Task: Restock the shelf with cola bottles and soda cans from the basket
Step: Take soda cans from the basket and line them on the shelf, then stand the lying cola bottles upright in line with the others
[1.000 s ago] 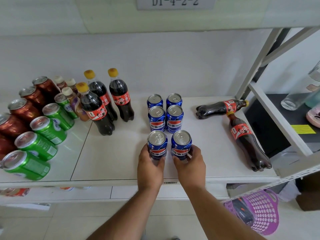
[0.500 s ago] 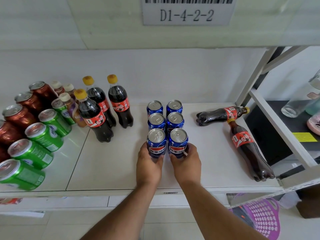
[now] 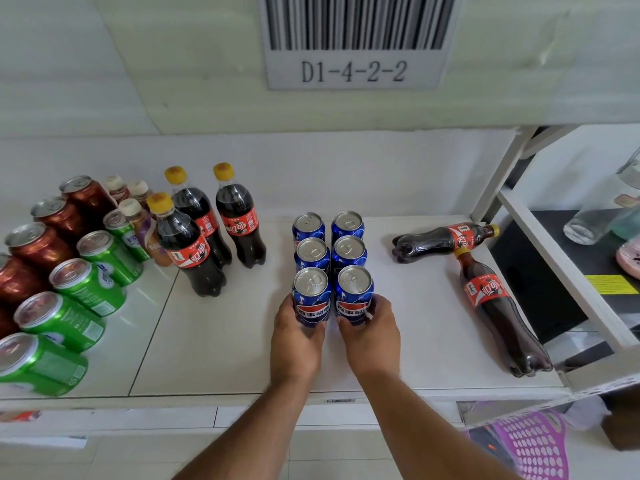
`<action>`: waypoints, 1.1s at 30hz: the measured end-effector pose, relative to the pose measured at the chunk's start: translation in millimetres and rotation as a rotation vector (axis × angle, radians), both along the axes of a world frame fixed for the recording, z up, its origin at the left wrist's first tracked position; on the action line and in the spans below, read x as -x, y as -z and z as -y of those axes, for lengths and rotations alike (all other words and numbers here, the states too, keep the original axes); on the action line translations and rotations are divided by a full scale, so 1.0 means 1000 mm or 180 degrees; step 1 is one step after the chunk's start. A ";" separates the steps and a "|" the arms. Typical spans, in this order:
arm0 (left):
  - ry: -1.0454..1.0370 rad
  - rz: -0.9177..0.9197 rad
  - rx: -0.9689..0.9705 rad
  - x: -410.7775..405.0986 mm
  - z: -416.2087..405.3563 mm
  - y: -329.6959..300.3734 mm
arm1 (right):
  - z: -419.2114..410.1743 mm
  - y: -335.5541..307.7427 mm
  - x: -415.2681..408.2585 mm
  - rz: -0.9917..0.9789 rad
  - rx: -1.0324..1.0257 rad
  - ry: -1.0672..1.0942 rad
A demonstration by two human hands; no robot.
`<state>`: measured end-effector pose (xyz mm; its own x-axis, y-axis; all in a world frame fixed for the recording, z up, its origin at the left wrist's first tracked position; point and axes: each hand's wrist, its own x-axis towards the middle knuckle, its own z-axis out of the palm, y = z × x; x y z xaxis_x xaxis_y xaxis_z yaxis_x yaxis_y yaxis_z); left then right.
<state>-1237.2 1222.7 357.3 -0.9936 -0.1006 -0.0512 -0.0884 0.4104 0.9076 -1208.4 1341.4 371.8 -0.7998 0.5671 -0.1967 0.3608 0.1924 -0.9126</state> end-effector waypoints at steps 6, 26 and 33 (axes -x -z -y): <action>0.0048 0.0363 0.0360 -0.006 0.005 -0.010 | -0.004 -0.008 -0.006 0.0158 -0.0060 -0.0153; 0.1277 0.0624 0.0779 -0.082 0.050 -0.050 | -0.026 -0.074 -0.119 0.0925 -0.0947 -0.0401; 0.1442 0.0408 0.0676 -0.097 0.042 -0.070 | -0.037 -0.088 -0.143 0.0845 -0.1074 -0.0445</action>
<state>-1139.8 1180.9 427.7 -0.9270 0.3170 -0.2007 0.0359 0.6074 0.7936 -1065.2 1378.2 460.1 -0.8200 0.5249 -0.2280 0.5234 0.5267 -0.6697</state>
